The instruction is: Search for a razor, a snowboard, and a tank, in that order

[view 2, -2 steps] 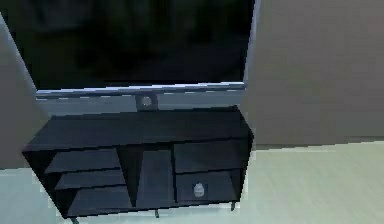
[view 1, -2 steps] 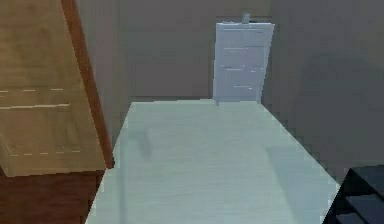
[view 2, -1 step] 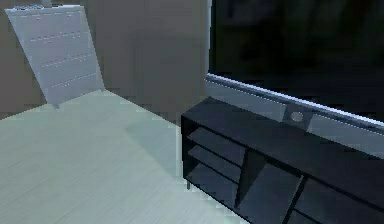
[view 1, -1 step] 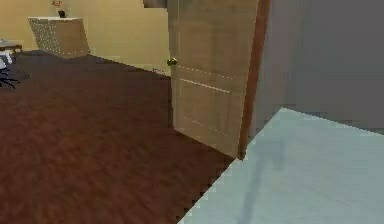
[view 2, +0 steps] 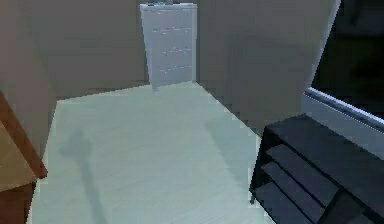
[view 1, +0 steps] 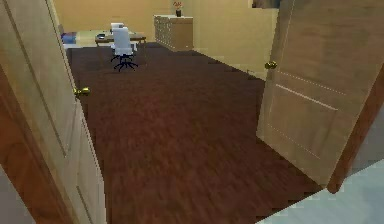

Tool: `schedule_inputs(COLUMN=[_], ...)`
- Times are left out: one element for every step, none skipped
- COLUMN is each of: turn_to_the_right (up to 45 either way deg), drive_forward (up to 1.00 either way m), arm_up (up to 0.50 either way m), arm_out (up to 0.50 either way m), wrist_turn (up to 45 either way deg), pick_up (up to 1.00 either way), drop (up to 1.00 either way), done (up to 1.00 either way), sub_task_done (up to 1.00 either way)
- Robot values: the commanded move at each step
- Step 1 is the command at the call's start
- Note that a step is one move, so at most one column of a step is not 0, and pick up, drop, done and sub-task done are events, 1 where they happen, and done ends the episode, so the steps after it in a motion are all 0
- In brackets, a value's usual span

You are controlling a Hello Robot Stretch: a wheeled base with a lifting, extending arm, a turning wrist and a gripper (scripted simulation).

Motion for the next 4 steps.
schedule_inputs(turn_to_the_right=[0.0,0.0,-24.0,0.0], drive_forward=[1.0,0.3,0.0,0.65], arm_up=[0.0,0.0,0.0,0.0], arm_out=[0.0,0.0,0.0,0.0], wrist_turn=[0.0,0.0,0.0,0.0], pick_up=[0.0,0.0,0.0,0.0], drop=[0.0,0.0,0.0,0.0], done=[0.0,0.0,0.0,0.0], sub_task_done=[0.0,0.0,0.0,0.0])
